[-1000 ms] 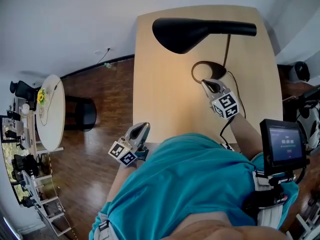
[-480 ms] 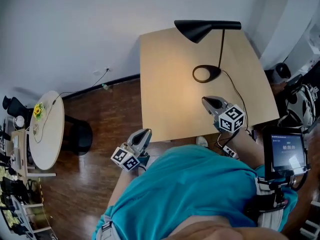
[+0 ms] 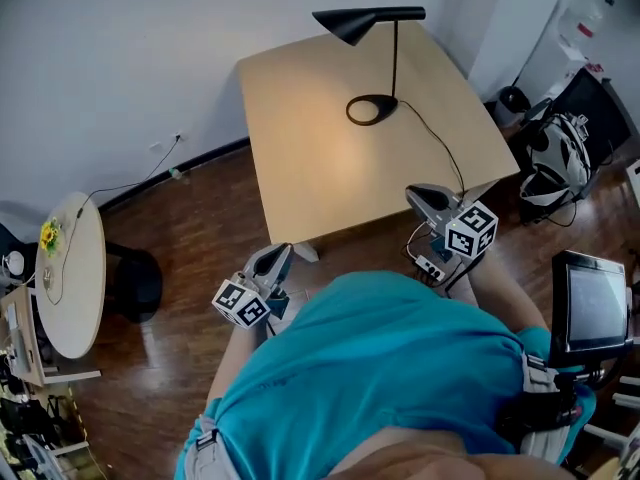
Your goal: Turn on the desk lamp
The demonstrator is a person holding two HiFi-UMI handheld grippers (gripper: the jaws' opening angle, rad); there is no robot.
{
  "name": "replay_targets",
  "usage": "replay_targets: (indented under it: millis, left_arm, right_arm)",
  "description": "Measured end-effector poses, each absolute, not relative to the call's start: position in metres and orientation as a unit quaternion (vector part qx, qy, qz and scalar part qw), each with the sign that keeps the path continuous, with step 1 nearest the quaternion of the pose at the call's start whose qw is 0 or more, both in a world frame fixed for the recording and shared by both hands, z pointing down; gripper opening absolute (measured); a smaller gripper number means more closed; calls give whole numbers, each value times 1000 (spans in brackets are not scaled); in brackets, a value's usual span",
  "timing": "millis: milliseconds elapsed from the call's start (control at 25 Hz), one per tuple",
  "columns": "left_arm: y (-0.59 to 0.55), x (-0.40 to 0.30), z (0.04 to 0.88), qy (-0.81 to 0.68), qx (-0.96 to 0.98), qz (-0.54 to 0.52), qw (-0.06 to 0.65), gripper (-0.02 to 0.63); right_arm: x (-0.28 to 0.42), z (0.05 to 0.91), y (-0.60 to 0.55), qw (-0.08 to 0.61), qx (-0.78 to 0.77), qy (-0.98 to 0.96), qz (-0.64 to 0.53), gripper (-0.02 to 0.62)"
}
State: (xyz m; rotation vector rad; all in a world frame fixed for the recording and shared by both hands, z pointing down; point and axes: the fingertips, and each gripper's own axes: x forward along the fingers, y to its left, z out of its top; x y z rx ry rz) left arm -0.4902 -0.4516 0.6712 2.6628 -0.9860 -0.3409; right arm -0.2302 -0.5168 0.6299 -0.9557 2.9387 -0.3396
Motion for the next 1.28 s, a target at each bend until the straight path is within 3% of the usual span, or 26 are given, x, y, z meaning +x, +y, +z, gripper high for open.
replay_targets:
  millis: [120,320,800,1280]
  left_arm:
    - [-423,-470,622,-327,926,-126,140,95]
    - [-392,-390,605,-318,933,-115,127,95]
    - [-296,-230,648,-391,899,-128,152,95]
    - [-125,-286,623,-396,902,-142,102,95]
  right_arm:
    - [-207,578,-483,19,-322,941,-103,2]
    - [-129,568,-447,28,-327,939,-105,2]
    - [8,615,-390,22,-237,965,-113,2]
    - [-57,599,-224,29,-220,970,-100,2]
